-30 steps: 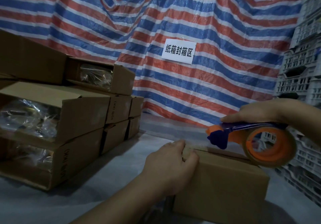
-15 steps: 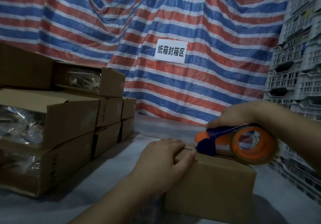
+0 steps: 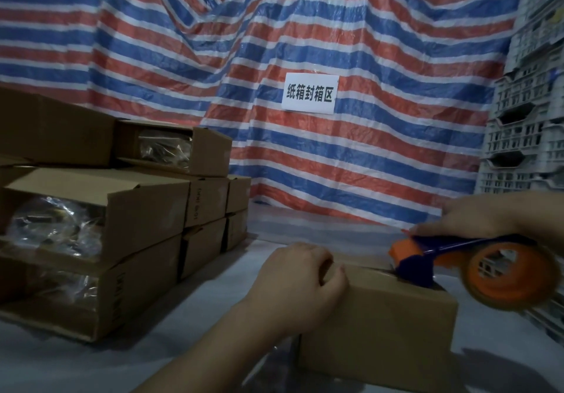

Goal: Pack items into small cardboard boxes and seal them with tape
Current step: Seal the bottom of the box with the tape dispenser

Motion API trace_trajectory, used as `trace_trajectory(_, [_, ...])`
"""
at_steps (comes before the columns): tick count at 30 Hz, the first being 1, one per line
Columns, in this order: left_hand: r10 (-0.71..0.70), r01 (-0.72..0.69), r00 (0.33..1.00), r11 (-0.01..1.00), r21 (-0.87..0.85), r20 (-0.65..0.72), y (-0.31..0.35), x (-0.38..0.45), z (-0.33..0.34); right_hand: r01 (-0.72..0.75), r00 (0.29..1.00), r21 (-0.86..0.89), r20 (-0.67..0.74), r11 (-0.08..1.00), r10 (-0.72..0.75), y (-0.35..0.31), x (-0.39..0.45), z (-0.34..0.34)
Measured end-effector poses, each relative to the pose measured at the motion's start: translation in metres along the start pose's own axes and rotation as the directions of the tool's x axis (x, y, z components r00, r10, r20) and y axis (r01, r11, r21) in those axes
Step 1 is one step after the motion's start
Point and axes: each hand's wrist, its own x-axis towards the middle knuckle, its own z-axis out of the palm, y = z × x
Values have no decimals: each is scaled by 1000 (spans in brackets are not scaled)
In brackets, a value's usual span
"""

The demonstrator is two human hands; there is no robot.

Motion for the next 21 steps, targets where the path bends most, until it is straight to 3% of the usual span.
trace_trajectory(2, [-18, 16, 1000, 997, 78, 24, 7, 2, -5, -17, 1000, -90, 9, 996, 18, -2, -2, -2])
trace_trajectory(5, [47, -52, 998, 981, 186, 32, 32, 8, -5, -18, 1000, -39, 8, 999, 19, -2, 1, 2])
trace_trajectory(10, [76, -162, 956, 942, 293, 283, 59, 15, 13, -12, 1000, 42, -2, 999, 13, 9, 4, 6])
trace_trajectory(17, [133, -193, 969, 934, 300, 208, 47, 12, 15, 51, 998, 149, -41, 988, -45, 38, 6, -3])
trace_trajectory(21, [139, -194, 970, 936, 293, 201, 42, 13, 18, 31, 1000, 116, 3, 993, -31, 52, 6, 10])
